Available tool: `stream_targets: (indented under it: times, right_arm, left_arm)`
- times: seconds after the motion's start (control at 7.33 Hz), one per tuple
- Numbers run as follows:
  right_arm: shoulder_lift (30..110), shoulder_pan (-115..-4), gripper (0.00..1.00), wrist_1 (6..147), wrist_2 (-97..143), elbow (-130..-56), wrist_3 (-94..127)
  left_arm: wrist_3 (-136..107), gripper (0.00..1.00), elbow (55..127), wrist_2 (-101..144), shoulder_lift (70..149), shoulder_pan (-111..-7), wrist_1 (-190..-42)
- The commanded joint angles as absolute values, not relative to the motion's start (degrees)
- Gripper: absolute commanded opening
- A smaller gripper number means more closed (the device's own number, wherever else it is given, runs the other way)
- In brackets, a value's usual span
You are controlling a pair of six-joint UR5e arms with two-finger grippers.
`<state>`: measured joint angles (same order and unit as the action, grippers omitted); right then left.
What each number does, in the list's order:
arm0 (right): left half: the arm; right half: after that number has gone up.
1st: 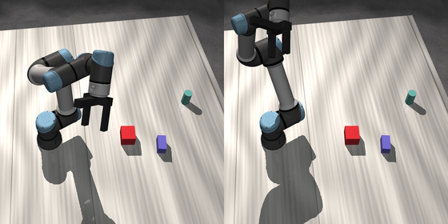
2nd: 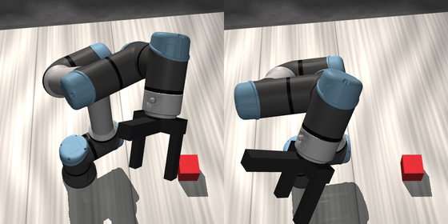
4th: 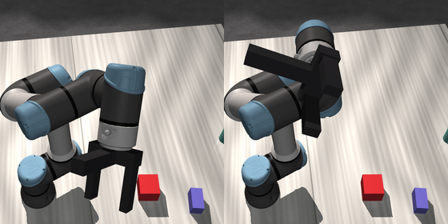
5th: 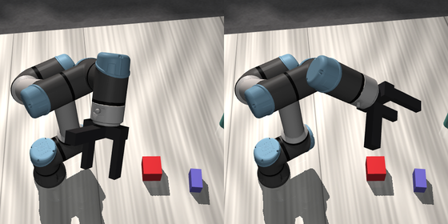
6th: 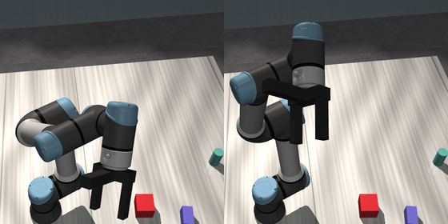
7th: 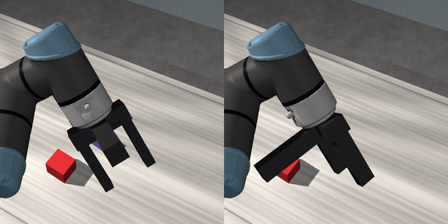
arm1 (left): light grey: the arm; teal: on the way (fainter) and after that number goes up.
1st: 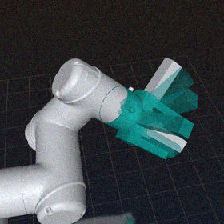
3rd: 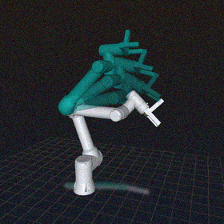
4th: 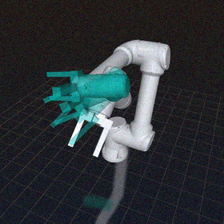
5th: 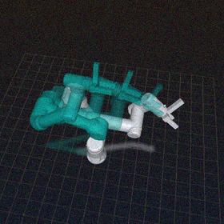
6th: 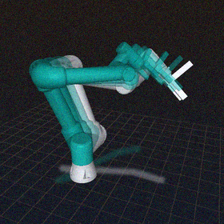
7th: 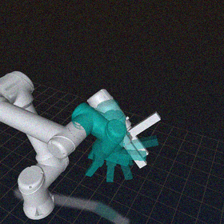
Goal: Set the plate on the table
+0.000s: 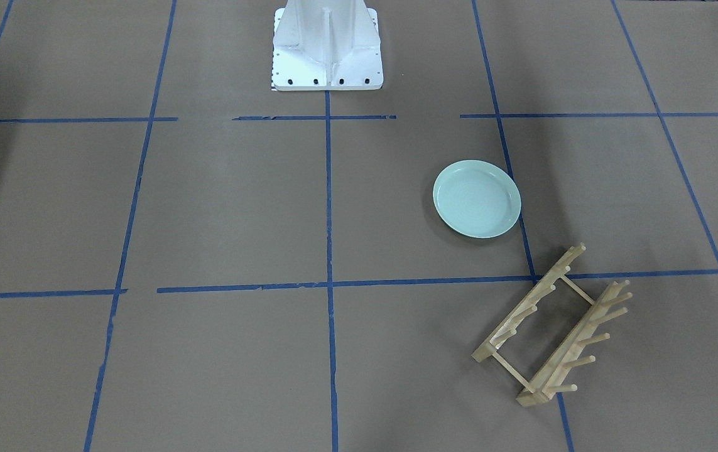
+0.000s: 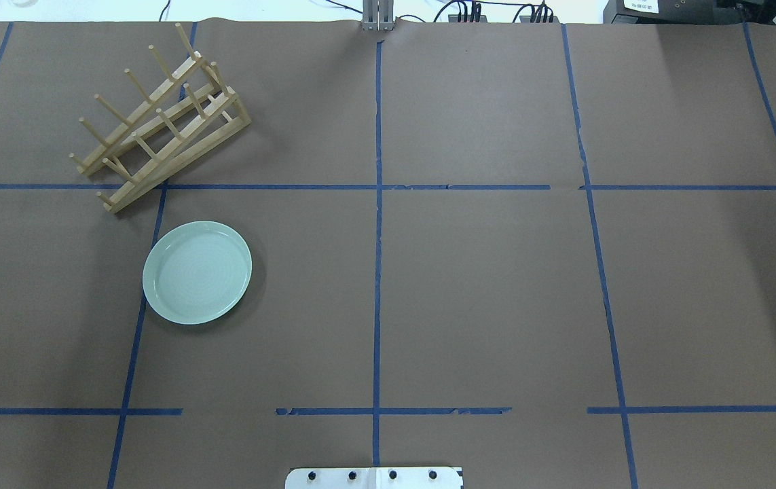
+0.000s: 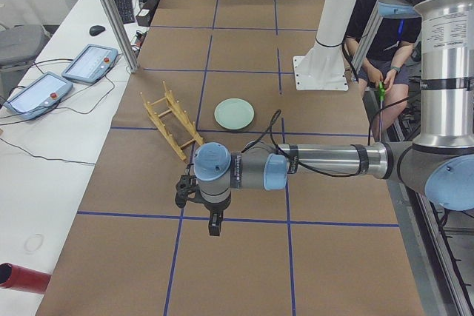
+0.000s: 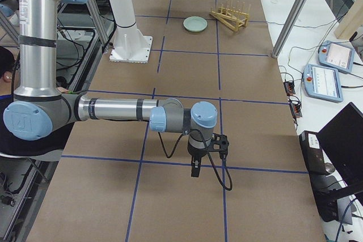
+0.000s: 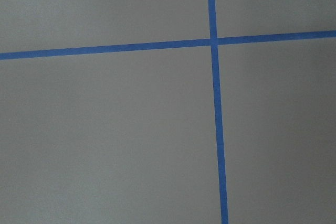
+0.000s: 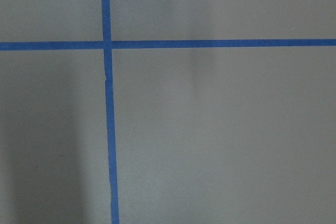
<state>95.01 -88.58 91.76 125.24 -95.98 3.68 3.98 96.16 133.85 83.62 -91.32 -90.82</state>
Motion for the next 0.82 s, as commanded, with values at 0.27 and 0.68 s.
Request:
stream_targets:
  times: [0.27,0.68]
  right_arm:
    - [95.0,-88.6,1.00,91.8,125.2,-96.0,3.7]
    - [95.0,-88.5,1.00,91.8,125.2,-96.0,3.6]
  left_arm:
    - [3.6,1.00,95.5,133.9,83.8,-91.2,-90.8]
    - [3.6,1.00,94.5,134.0,84.6,-91.2,-90.9]
